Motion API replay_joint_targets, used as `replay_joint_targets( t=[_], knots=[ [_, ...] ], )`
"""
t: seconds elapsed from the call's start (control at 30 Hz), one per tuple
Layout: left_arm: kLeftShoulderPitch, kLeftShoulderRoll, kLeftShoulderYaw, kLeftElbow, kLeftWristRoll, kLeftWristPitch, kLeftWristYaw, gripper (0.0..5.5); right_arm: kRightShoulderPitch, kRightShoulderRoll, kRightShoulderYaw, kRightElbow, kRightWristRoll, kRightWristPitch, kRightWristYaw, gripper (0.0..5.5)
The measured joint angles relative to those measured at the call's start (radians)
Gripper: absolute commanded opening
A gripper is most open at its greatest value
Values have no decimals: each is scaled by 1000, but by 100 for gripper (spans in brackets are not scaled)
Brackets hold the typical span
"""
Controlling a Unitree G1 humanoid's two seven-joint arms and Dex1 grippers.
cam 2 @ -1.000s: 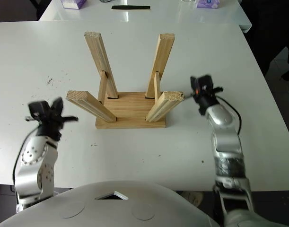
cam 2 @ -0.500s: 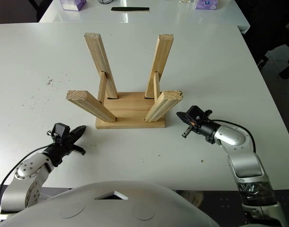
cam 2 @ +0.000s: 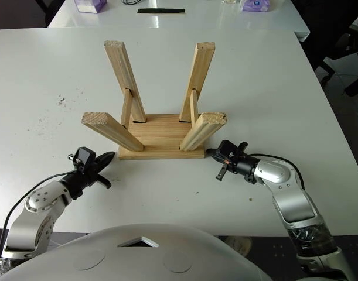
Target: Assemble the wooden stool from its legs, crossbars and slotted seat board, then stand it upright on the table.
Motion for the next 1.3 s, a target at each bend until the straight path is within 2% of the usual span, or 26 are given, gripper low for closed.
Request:
replay_joint_targets(
  t=[0.27,0.53,0.7,0.87,1.07,1.3],
  knots=[
    [-60,14,-27,28,-2,-5,-30,3,-16,11,18,9,-11,-11,-2,0],
    [-36,50,-47,-20,-23,29,-59,3,-36,7,14,29,-11,-11,-3,0],
    [4,82,-9,-90,-60,67,-70,3,3,-34,-2,-14,46,10,74,0],
    [130,84,109,-318,-181,72,-69,3,90,-129,-157,-148,294,180,199,0],
    [230,93,202,-454,-270,82,-64,3,105,-197,-389,-279,568,313,238,0],
    [237,93,219,-489,-281,71,-27,3,43,-235,-439,-308,660,414,238,0]
  ],
)
